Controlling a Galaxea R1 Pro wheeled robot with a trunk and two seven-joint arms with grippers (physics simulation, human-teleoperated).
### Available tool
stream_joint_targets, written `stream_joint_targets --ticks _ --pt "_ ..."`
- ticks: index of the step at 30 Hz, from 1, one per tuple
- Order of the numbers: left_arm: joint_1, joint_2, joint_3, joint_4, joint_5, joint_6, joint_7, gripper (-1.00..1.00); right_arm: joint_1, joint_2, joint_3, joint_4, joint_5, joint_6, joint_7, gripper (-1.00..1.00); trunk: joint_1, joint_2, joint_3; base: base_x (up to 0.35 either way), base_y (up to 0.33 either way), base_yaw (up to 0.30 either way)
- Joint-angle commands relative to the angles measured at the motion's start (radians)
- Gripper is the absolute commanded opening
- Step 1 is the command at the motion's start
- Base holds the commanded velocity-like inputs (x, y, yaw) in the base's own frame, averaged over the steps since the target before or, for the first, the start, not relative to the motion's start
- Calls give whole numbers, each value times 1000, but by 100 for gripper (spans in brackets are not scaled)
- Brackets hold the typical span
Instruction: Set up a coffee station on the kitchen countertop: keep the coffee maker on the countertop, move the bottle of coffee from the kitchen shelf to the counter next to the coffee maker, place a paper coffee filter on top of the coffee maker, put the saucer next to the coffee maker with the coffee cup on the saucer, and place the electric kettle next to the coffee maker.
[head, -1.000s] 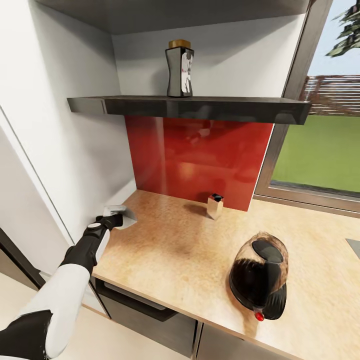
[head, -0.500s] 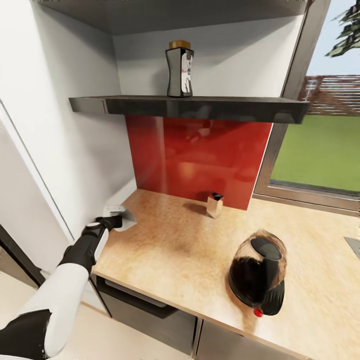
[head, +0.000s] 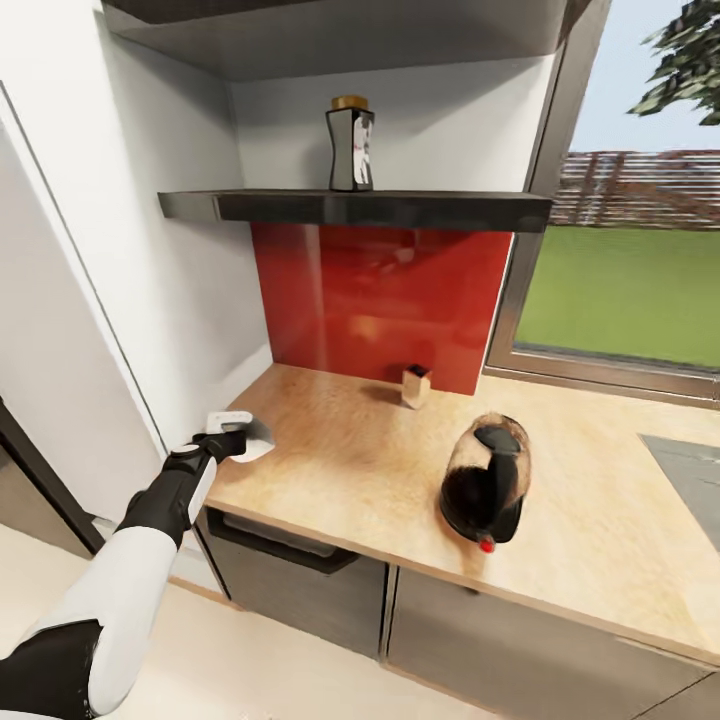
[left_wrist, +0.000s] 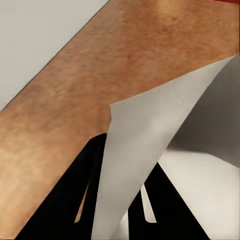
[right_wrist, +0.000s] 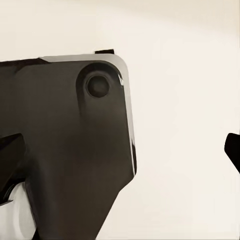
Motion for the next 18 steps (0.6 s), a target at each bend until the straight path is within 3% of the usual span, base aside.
stream_joint_targets --ticks 1,7,18 --pt "0 0 2 -2 -14 5 -3 -100 -1 0 -2 0 -7 -3 1 100 0 -2 -2 -334 125 -250" --pt "0 1 1 -2 -14 4 -3 -100 -1 0 -2 -1 -7 -5 1 100 0 -2 -5 -335 140 -227" --pt "3 1 -1 -61 -14 6 -6 -100 -1 2 1 -4 -7 -6 2 100 0 -2 -6 -335 70 -20"
